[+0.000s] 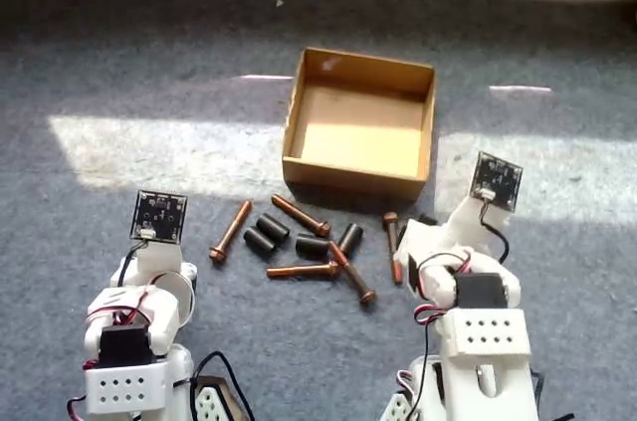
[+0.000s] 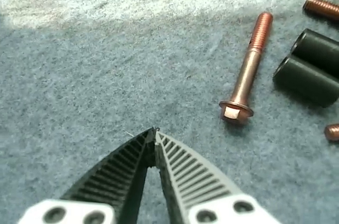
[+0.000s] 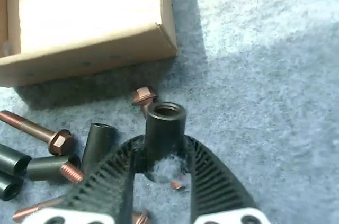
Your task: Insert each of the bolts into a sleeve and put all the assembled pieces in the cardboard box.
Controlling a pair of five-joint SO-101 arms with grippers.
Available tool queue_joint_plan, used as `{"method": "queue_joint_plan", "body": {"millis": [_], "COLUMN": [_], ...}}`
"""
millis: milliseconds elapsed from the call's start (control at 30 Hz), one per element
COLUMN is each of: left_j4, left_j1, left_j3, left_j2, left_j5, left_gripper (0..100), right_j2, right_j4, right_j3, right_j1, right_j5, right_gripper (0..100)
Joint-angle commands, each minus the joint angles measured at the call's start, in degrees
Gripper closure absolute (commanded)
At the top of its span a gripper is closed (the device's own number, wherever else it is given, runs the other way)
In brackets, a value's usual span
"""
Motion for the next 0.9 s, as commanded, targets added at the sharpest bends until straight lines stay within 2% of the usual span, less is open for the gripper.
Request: {"method": "queue_joint_plan", "body": {"millis": [0,200,300,500,733,867], "left_j4": [-0.1,-3.2,-3.2,4.8,8.8,13.4], "left_j1": [-0.2,0.3,3.8,10.9,13.0,18.2], "left_j3": [-3.0,-9.0,-13.2,-21.0,-28.3,-35.2], "left_j2": [-0.6,-0.6,0.0,0.2,0.4,7.6], "left_j5": [-1.0,-10.5,-12.1,-16.4,-17.5,-19.9], "left_gripper": [99,99,99,99,99,99], "right_j2": [-5.9,-16.8,-22.3,-32.8,-42.4,-43.7], "right_j4": [-3.3,-3.3,-3.3,-3.3,-3.3,-3.4], "right_j3": [1.6,6.5,8.8,13.5,16.8,17.4], "right_j1": [1.7,1.8,1.8,1.9,4.8,6.7], "right_j5": [0.7,0.7,0.7,0.7,0.7,0.4], "right_gripper": [99.3,99.3,99.3,99.3,99.3,99.3]}}
